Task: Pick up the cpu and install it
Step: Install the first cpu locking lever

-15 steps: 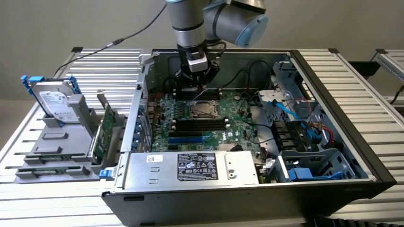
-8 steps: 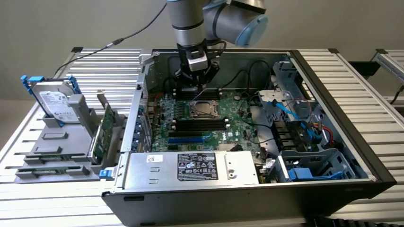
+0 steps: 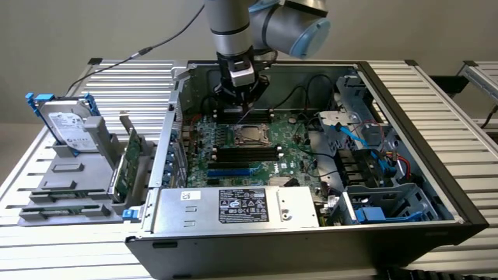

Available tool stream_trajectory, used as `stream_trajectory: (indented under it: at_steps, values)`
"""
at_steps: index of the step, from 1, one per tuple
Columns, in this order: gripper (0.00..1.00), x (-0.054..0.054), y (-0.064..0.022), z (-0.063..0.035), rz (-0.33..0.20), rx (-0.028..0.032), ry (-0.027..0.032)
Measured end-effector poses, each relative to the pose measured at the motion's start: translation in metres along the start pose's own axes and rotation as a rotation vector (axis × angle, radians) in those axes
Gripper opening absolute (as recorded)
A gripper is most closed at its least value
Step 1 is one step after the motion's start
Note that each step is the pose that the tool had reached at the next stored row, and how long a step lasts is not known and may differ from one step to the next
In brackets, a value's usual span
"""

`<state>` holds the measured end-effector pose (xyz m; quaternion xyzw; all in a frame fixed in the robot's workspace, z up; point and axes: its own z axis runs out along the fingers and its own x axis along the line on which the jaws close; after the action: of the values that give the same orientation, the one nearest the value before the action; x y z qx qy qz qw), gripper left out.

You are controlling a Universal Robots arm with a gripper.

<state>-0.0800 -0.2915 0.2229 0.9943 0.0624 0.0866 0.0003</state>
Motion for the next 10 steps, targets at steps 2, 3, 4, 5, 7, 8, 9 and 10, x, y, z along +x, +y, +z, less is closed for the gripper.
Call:
stream_trajectory:
  at_steps: [2,3,4,5,7,8,9,10]
  values:
    - [0.11,-0.0003,-0.0001,-0.0011,0.0,0.0002,-0.001]
    - [0.11,-0.0006,-0.0001,-0.0012,0.0,0.0003,-0.0011]
    - [0.11,-0.0009,-0.0002,-0.0013,-0.001,0.0004,-0.0012]
    - [0.11,-0.0012,-0.0002,-0.0014,-0.003,0.0008,-0.0013]
    - [0.11,-0.0024,-0.0002,-0.0017,-0.01,0.0018,-0.0013]
    - [0.11,-0.0033,-0.0003,-0.0018,-0.013,0.0024,-0.0013]
    - [0.11,-0.0045,-0.0004,-0.002,-0.016,0.0029,-0.0012]
    - [0.11,-0.006,-0.0006,-0.0023,-0.019,0.0034,-0.0012]
